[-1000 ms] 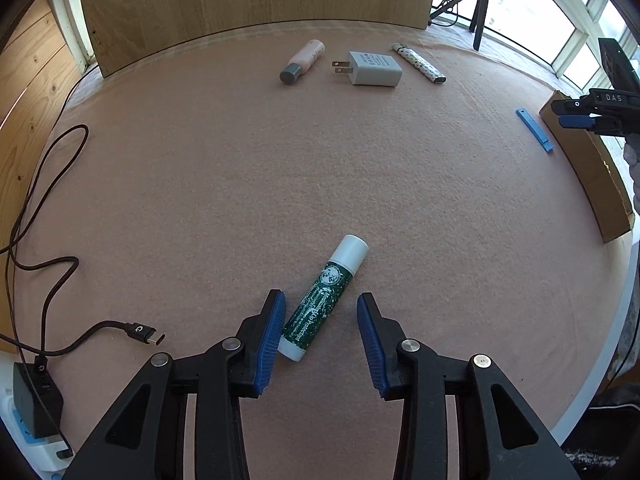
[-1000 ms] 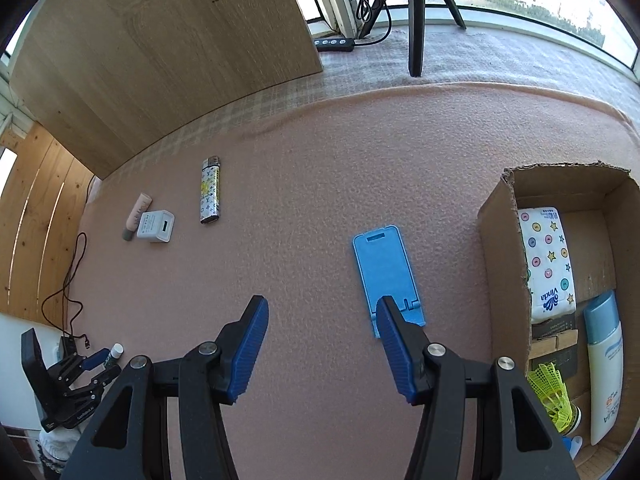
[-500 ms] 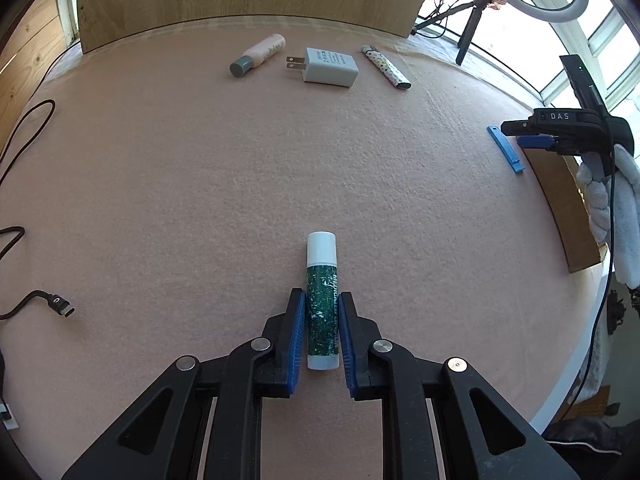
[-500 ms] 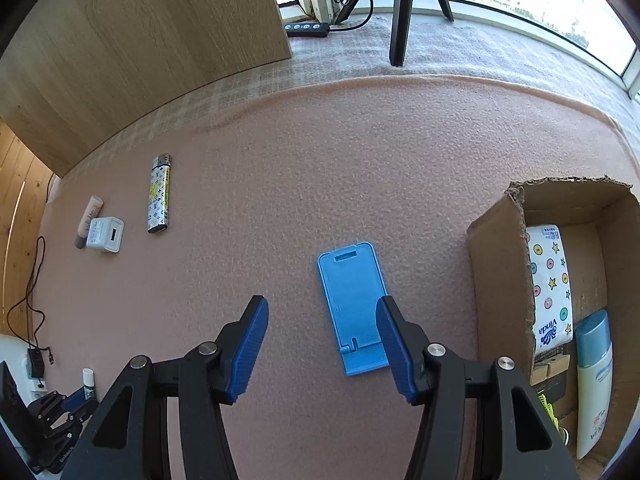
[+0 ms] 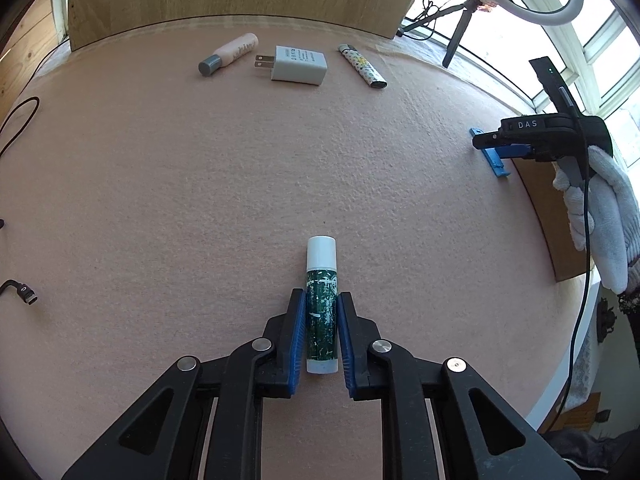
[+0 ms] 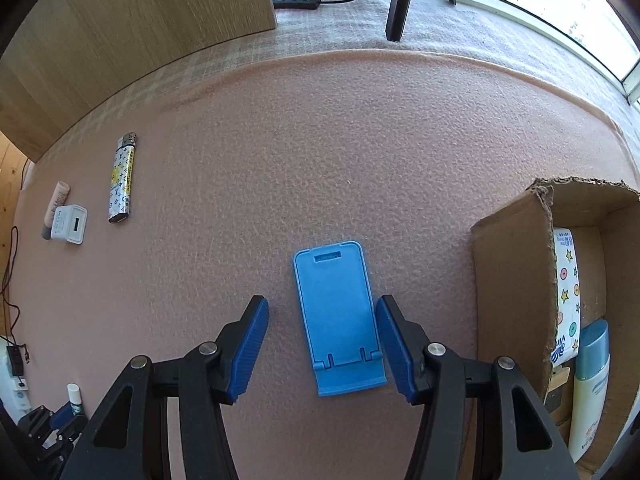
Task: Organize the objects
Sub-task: 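Close the right gripper on the blue phone stand while the left gripper holds the glue stick, then carry the glue stick and phone stand into the box and open both grippers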
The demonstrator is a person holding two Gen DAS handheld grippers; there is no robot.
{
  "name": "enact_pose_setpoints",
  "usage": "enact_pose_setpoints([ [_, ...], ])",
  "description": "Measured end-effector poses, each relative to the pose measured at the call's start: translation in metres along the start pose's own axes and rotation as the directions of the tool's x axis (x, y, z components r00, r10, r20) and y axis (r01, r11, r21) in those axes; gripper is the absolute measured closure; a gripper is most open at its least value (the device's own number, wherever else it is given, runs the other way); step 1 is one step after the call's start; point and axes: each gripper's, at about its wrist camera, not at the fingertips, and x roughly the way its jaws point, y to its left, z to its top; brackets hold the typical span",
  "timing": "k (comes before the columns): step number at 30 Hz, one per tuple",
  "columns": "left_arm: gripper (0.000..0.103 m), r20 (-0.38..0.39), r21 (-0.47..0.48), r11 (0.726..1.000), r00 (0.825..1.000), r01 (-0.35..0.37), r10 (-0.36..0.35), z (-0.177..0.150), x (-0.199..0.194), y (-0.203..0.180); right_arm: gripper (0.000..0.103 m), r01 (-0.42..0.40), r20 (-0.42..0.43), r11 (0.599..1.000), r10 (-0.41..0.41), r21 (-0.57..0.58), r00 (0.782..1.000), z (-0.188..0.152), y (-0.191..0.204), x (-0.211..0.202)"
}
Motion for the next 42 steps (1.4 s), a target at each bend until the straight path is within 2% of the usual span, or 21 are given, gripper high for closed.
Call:
enact_pose_setpoints([
  [1, 0.086, 0.001, -0.001, 1.0, 1.0, 0.002, -0.002, 0.001, 0.001, 0.0, 0.053, -0.002, -0.002, 1.0, 0.002, -0.007, 1.0, -0.002, 0.0, 0.0],
  [3, 0.086, 0.006, -0.008, 1.0, 1.0, 0.006, -0.006, 0.001, 0.001, -0.001, 0.064, 0.01, -0.001, 1.0, -0.01, -0.027, 1.0, -0.007, 0.002, -0.001],
  [5, 0.087, 0.008, -0.019, 1.0, 1.0, 0.018, -0.018, 0.003, 0.002, -0.003, 0.07, 0.022, 0.005, 0.999, -0.022, -0.043, 1.0, -0.013, 0.003, -0.003],
  [11, 0.087, 0.014, -0.024, 0.999, 0.999, 0.04, -0.039, 0.012, 0.012, -0.017, 0.07, -0.012, 0.015, 0.997, 0.013, -0.074, 1.0, -0.044, 0.011, -0.009],
  [17, 0.087, 0.025, -0.044, 0.997, 0.998, 0.062, -0.061, 0.012, 0.016, -0.03, 0.07, -0.065, 0.026, 0.992, 0.068, -0.105, 0.997, -0.087, 0.021, -0.018],
  [20, 0.087, 0.033, -0.067, 0.994, 0.996, 0.084, -0.082, 0.014, 0.02, -0.036, 0.07, -0.104, 0.035, 0.991, 0.107, -0.09, 0.994, -0.116, 0.022, -0.02],
  [26, 0.087, 0.037, -0.063, 0.992, 0.993, 0.112, -0.109, 0.015, 0.022, -0.052, 0.07, -0.192, 0.064, 0.981, 0.193, -0.018, 0.979, -0.149, 0.005, -0.033],
  [32, 0.087, 0.046, -0.036, 0.99, 0.989, 0.14, -0.138, 0.027, 0.024, -0.079, 0.07, -0.239, 0.109, 0.971, 0.235, 0.021, 0.966, -0.157, -0.012, -0.061],
  [42, 0.087, 0.078, 0.096, 0.976, 0.976, 0.195, -0.202, 0.05, 0.006, -0.157, 0.07, -0.231, 0.238, 0.972, 0.213, 0.053, 0.948, -0.167, -0.055, -0.117],
])
